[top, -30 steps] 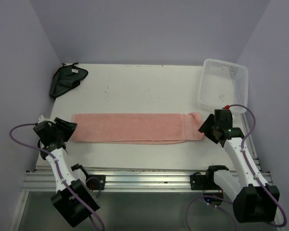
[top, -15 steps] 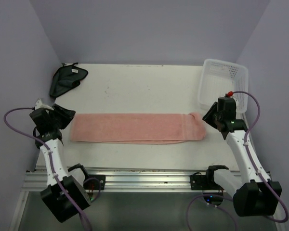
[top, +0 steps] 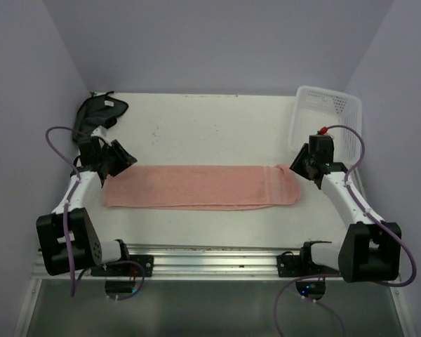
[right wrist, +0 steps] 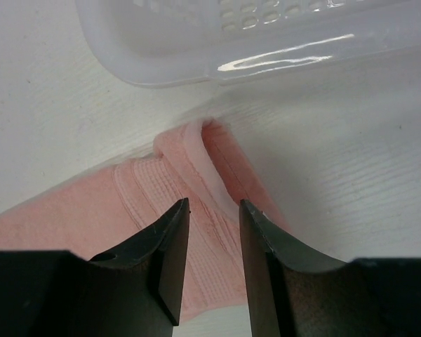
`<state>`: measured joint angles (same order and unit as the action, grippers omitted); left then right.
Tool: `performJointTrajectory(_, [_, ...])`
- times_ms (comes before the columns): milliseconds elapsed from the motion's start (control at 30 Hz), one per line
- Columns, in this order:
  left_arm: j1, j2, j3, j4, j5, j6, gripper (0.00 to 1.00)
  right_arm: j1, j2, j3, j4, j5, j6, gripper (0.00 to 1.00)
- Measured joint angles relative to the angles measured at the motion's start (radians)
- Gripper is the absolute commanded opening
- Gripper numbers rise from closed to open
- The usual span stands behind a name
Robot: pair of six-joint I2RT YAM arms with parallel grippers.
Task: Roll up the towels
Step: Fold the towel
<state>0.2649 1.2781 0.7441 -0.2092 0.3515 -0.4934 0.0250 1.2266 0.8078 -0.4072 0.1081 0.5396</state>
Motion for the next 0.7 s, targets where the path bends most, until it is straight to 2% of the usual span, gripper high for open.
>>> performJointTrajectory(200, [-0.108,0.124,0.023,0.021,-0.047,0.000,0.47,0.000,0.054,0.000,0.092,-0.031,-0.008,0.40])
performJointTrajectory(700, [-0.120,0.157,-0.042,0.089,-0.179,-0.072,0.38,0.020,0.122,-0.040,0.268,-0.039,-0.032,0.40])
